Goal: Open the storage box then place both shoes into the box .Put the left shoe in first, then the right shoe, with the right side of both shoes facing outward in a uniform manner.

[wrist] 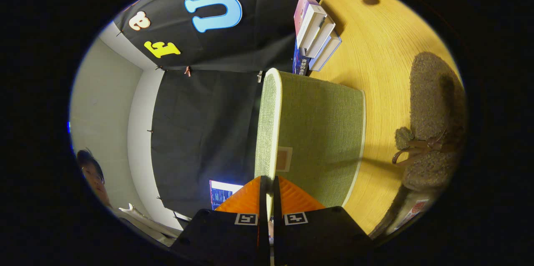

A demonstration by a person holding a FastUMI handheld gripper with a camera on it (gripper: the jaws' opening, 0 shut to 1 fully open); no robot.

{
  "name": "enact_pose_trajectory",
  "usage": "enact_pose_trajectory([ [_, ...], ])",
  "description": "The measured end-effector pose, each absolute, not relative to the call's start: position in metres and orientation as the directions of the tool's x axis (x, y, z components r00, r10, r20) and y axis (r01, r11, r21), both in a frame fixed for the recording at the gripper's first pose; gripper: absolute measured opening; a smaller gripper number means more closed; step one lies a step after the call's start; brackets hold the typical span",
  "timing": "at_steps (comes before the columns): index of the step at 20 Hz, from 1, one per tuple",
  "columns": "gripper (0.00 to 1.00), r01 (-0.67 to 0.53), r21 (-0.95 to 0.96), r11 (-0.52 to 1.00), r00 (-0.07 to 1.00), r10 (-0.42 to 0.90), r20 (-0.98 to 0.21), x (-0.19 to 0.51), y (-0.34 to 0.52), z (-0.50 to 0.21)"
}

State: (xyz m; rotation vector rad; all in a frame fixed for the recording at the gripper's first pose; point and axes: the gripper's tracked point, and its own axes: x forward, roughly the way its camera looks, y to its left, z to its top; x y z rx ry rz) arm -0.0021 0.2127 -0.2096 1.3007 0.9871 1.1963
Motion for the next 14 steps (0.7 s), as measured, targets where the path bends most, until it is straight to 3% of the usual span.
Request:
enact_pose_trajectory([
  [14,0.06,-0.230,0.966,-0.118,0.242,0.955,0.174,0.001,0.247,-0.068],
])
